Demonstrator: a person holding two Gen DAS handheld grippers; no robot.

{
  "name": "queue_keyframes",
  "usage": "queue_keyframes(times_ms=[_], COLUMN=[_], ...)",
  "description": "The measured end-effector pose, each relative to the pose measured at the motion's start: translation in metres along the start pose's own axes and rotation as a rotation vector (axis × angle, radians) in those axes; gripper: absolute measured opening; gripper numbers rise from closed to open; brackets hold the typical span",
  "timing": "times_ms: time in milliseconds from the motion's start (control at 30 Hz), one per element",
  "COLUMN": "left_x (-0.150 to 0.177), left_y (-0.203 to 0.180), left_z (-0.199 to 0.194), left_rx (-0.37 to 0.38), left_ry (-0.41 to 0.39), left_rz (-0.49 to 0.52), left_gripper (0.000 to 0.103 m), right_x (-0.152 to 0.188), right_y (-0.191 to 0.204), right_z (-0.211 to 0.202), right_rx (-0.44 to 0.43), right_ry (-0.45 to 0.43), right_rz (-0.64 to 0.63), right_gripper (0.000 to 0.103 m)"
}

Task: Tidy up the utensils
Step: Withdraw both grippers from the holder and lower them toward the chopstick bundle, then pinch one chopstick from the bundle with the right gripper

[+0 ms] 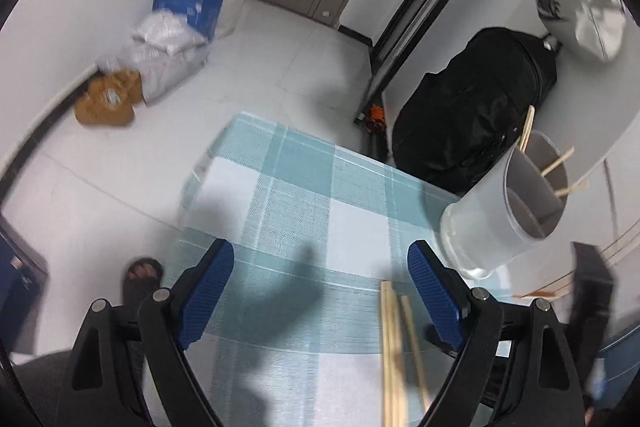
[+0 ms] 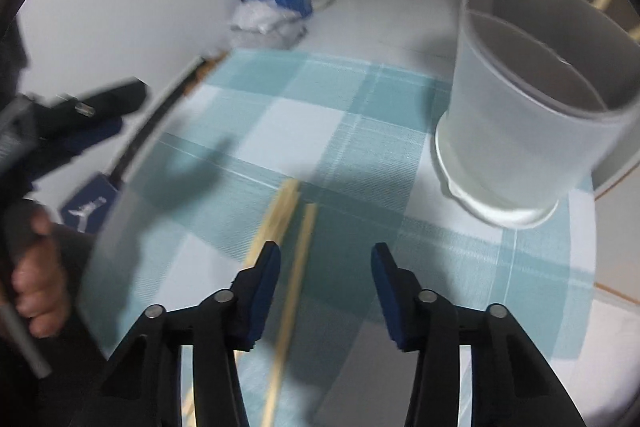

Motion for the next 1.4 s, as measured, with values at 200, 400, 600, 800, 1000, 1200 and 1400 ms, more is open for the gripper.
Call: queue_keyframes(times_ms=[200,400,600,800,1000,1200,1400], left_x=[-0.003,-0.004,-0.002,-0.003,0.002,0.018,0.046], left_y=[0.018,0.035,0.045,0.045,0.036,-0.001,-0.028], left_z=[0.009,0.009,0.011,0.011,0.014,0.022,0.029], left_rx=[0.048,0.122,0.115,0.083,0.032,0.003,-0.081], left_ry=[0.053,0.074,0.088,0.091,0.118,0.185,0.258], left_rz=[-0.112,-0.226,-0.279,-0.251,-0.165,0.059,0.236], left_gripper=[0.086,0.086,0.086,0.086,0.086,0.086,0.086], right_x=[-0.010,-0.016,-0.020,-0.025,-0.037,-0.038,-0.013], right_y=[0.008,0.013,0.021,0.026,0.021,-0.011,-0.059], right_z=[0.022,0.031,0.036,0.041,0.027,-0.031,-0.071], right_rx=[0.030,0.056,0.094,0.084,0.026,-0.105,-0.246], right_ry=[0.088,0.133,0.147,0.160,0.099,-0.093,-0.226], right_rz=[-0.063,-0.096,-0.138,-0.134,-0.068,0.115,0.384], right_gripper=[0.026,0.026,0.021,0.007,0.006,0.006,0.006])
Point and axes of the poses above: each gripper's, at about its wrist camera, not at the fingertips, and z roughly the way its jaws point, y to its left, x to its underside, the point moved 4 cm from there along z, roughly the way its jaws point, and after that the axes turned 10 degrees about z, right-handed, at the moved point
